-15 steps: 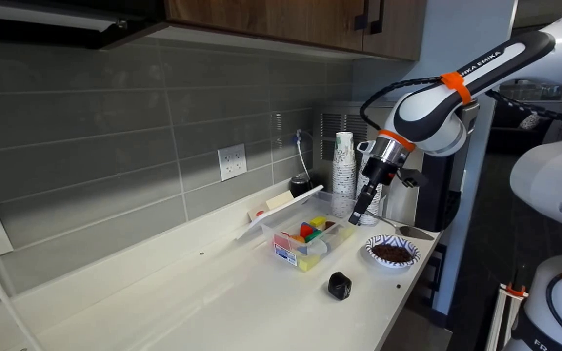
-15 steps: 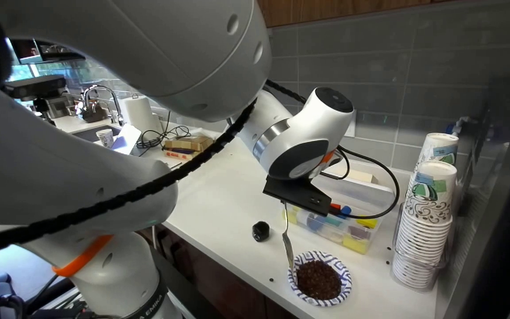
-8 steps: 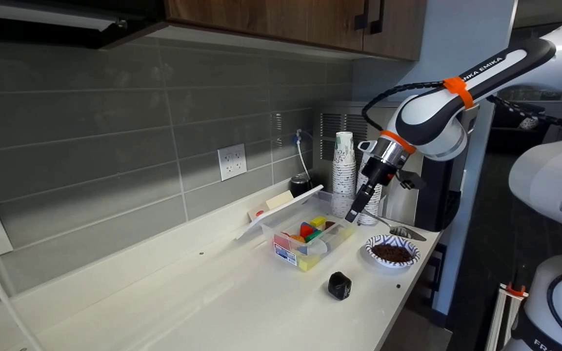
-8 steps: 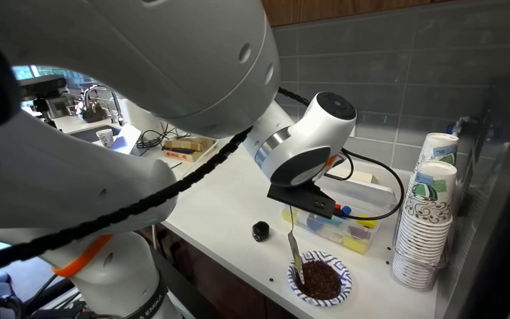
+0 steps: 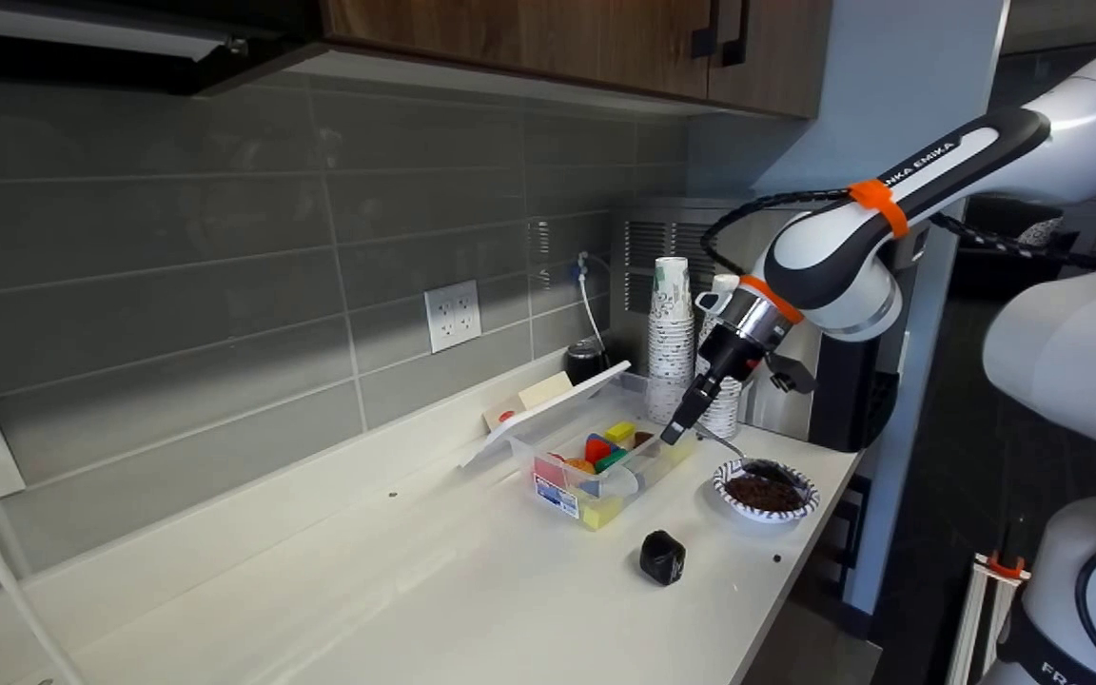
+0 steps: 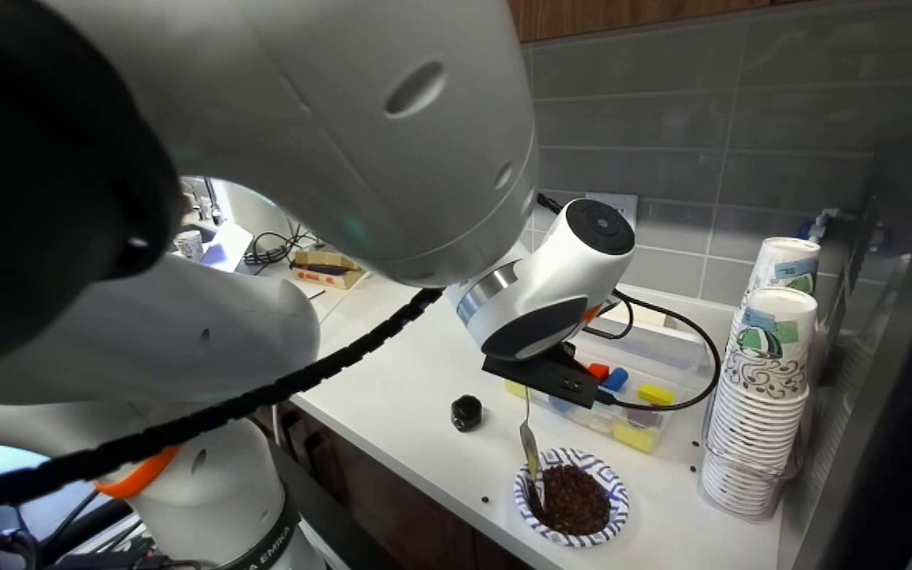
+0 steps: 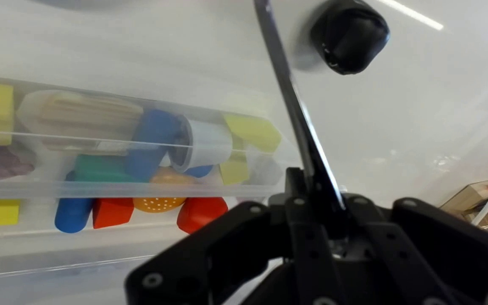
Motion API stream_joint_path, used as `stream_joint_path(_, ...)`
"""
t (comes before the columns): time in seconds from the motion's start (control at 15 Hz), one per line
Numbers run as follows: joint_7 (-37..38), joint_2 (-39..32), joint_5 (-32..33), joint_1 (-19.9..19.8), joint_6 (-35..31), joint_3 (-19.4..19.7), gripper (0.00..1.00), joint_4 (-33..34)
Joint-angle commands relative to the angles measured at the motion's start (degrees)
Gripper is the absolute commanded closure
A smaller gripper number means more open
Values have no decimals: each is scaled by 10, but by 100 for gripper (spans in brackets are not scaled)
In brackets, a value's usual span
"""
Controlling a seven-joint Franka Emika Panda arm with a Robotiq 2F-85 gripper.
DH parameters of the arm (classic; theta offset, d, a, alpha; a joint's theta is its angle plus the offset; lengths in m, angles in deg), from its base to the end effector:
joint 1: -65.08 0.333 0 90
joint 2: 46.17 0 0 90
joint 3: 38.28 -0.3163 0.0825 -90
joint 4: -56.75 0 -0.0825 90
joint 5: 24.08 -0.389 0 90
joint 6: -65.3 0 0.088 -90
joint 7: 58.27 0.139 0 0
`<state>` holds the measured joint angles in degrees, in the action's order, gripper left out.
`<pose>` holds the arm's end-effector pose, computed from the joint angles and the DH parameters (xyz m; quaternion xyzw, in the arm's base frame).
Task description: Use the spatula to stir the contents in the bowl
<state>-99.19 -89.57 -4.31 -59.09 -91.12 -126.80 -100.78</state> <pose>0.3822 -0.1339 0.2208 -0.9321 -0.1940 -0.2194 0.2132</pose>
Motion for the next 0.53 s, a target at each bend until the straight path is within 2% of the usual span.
stream_joint_path(0.0,-14,-21,6,36,-47,39,99,1)
stream_joint_path(0.47,-38,-57,9,77,-117,96,99,0)
